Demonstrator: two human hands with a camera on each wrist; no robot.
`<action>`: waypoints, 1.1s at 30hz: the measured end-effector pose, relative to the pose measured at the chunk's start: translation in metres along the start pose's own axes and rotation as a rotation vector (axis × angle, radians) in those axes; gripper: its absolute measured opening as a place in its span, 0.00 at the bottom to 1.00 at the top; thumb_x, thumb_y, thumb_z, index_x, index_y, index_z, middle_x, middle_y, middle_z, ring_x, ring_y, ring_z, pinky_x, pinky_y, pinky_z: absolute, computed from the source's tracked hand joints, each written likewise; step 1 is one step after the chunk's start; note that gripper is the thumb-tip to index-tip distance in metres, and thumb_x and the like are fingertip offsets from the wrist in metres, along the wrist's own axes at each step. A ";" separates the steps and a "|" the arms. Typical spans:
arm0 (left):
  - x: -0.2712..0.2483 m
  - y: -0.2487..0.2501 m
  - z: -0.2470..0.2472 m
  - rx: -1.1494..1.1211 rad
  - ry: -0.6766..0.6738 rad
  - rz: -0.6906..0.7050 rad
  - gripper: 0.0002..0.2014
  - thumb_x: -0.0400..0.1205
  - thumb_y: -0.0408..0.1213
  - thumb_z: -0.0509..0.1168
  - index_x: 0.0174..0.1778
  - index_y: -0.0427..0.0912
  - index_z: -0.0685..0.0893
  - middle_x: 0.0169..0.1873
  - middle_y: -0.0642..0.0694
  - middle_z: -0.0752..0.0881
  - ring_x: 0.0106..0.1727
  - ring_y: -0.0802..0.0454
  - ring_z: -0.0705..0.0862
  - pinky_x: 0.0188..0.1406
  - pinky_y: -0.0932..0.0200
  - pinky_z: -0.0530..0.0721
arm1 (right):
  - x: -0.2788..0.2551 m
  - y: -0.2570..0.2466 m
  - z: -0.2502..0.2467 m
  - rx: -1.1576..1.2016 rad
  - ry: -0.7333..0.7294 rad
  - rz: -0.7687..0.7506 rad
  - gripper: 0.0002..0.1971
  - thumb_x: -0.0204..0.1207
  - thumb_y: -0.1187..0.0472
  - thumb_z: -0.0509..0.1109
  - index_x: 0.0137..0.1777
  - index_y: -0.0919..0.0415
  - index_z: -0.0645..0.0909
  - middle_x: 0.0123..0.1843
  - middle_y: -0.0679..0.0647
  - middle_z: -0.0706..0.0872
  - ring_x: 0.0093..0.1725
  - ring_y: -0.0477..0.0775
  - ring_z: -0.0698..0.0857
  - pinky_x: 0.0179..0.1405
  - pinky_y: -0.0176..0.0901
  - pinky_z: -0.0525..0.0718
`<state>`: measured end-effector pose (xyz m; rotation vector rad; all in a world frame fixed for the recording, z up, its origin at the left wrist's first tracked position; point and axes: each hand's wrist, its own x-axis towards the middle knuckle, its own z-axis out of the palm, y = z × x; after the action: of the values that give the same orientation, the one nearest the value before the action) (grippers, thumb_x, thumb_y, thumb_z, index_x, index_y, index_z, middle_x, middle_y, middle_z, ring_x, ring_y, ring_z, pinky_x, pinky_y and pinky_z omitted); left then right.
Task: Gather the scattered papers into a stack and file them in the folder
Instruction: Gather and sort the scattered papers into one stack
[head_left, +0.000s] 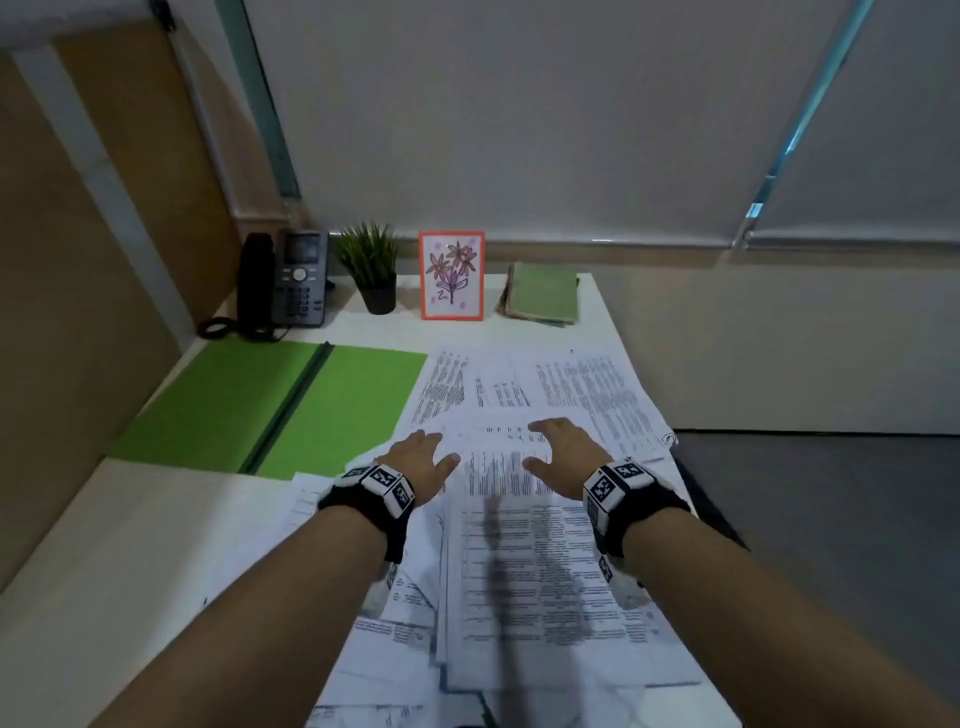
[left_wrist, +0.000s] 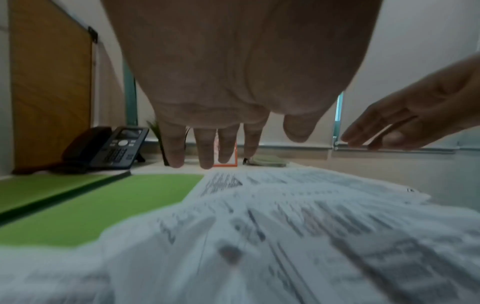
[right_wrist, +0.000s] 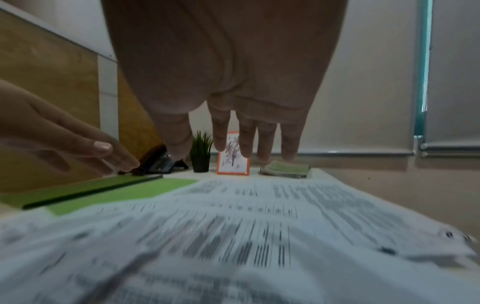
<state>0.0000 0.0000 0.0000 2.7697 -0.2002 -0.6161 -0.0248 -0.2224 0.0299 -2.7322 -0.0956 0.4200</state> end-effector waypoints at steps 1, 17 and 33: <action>-0.003 -0.003 0.007 0.007 -0.041 -0.015 0.33 0.84 0.58 0.47 0.82 0.45 0.54 0.84 0.43 0.53 0.83 0.46 0.55 0.80 0.45 0.58 | -0.001 0.001 0.008 -0.015 -0.052 0.017 0.31 0.80 0.48 0.64 0.80 0.53 0.60 0.82 0.54 0.61 0.79 0.57 0.65 0.76 0.52 0.69; -0.030 -0.010 0.064 -0.072 -0.101 -0.113 0.38 0.72 0.60 0.66 0.76 0.46 0.65 0.71 0.43 0.69 0.71 0.44 0.72 0.67 0.50 0.75 | -0.015 0.024 0.082 -0.249 -0.176 0.139 0.49 0.60 0.29 0.72 0.78 0.49 0.59 0.73 0.55 0.70 0.73 0.58 0.69 0.71 0.55 0.71; -0.019 -0.036 0.063 -1.112 0.049 -0.399 0.27 0.73 0.52 0.73 0.62 0.45 0.72 0.60 0.42 0.79 0.61 0.43 0.80 0.39 0.53 0.82 | -0.018 0.038 0.092 0.279 0.276 0.717 0.33 0.69 0.46 0.75 0.69 0.57 0.67 0.70 0.60 0.68 0.69 0.61 0.70 0.58 0.56 0.78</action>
<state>-0.0418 0.0219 -0.0584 1.7231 0.5567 -0.5121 -0.0693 -0.2272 -0.0603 -2.4356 0.9565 0.2076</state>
